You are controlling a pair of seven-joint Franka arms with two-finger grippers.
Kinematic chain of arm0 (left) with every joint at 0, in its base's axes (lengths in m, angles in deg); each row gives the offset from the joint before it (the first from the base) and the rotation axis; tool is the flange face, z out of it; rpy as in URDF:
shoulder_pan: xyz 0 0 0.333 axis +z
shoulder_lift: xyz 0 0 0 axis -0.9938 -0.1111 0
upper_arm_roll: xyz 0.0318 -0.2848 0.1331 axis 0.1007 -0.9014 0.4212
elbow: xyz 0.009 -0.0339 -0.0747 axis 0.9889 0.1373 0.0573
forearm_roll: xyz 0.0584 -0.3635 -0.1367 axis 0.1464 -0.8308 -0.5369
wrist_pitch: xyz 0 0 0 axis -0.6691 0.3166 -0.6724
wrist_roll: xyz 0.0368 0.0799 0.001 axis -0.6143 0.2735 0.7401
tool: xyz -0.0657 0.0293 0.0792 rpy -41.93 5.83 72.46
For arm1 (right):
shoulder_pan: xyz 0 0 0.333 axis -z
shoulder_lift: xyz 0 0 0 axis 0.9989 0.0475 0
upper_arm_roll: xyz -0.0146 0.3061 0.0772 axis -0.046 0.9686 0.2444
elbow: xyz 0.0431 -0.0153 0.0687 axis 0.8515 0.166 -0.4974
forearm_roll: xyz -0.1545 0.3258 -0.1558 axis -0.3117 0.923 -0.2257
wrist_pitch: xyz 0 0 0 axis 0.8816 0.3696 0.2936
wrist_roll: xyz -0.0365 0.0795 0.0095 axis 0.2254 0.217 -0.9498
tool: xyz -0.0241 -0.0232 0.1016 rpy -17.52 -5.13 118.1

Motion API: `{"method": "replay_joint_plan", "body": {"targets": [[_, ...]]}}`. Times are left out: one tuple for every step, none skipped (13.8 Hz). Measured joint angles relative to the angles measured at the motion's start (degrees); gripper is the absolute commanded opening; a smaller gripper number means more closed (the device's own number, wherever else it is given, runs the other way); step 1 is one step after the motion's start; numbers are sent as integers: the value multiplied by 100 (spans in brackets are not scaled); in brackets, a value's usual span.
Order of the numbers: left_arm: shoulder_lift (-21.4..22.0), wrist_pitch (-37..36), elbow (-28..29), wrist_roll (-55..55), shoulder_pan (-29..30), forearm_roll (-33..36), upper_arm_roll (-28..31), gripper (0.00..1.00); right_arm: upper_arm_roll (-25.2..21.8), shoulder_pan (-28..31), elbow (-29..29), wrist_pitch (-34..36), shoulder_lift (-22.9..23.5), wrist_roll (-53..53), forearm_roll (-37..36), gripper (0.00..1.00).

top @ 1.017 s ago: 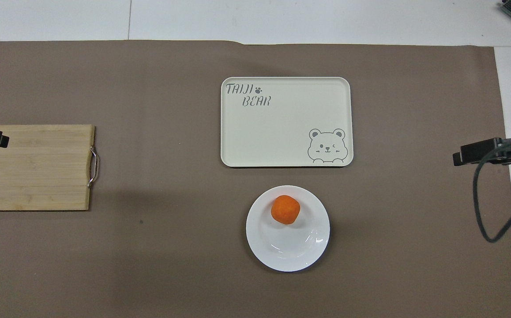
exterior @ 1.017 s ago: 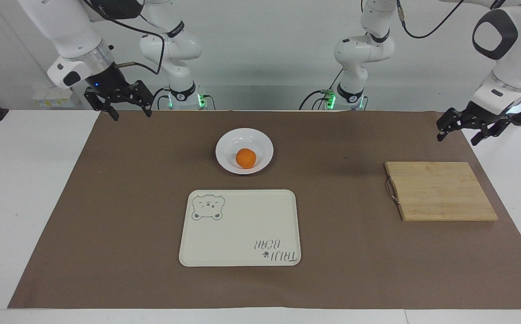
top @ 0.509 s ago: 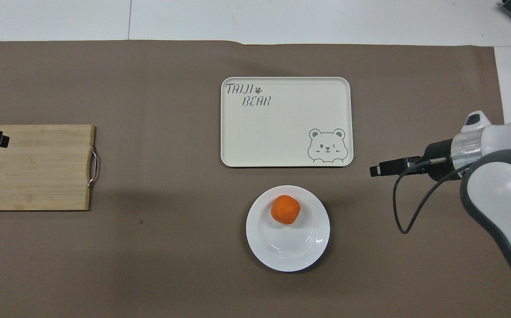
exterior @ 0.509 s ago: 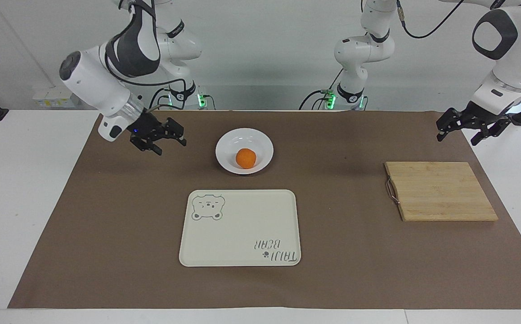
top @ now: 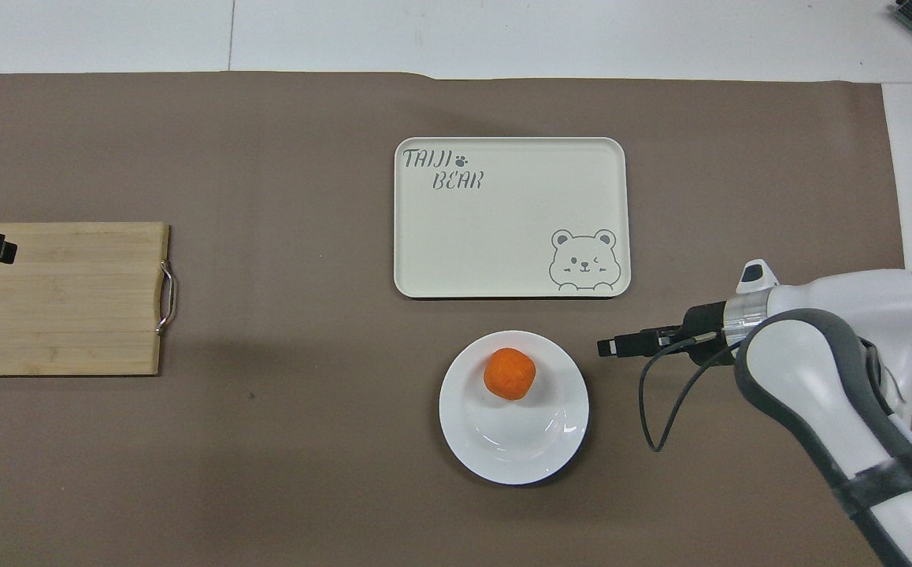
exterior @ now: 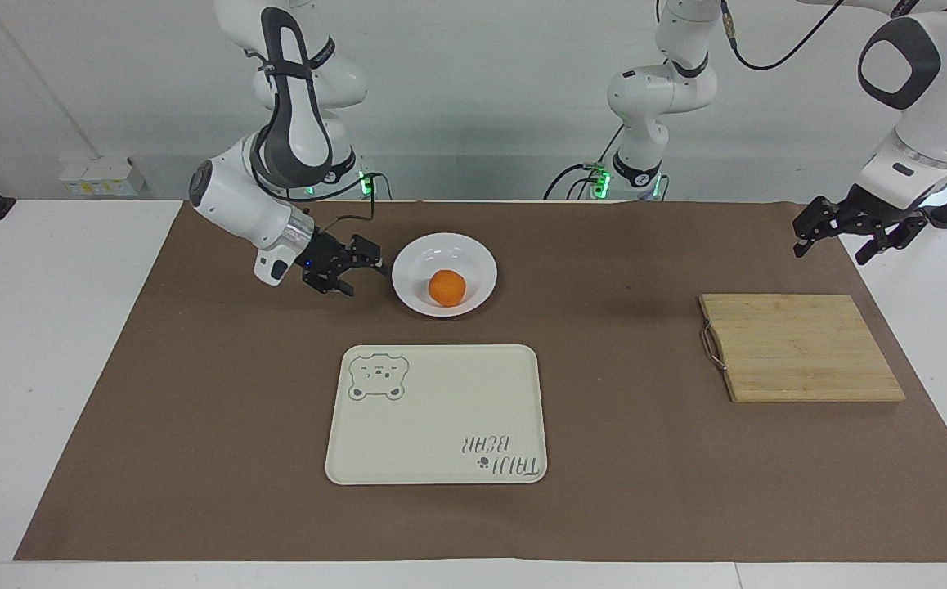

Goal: Place orange and plate with both arms
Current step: 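Reach the right gripper to the rim of the white plate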

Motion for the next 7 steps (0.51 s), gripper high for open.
{"method": "replay_joint_plan", "body": {"targets": [[0,0,7,0,0,0,0,100,0,-45,143,-119,-1,94,94,100],[1,0,14,0,0,0,0,100,0,-60,265,-176,-4,153,207,100],[1,0,19,-3,0,0,0,100,0,-63,370,-184,-11,211,404,100],[1,0,21,-5,0,0,0,100,-3,-89,478,-207,-22,252,607,100],[2,0,21,-6,0,0,0,100,-2,-157,580,-299,-32,281,797,100],[2,0,21,-6,0,0,0,100,-2,-268,694,-429,-39,348,1034,100],[3,0,21,-6,0,0,0,100,-1,-403,807,-577,-44,402,1228,100]]}}
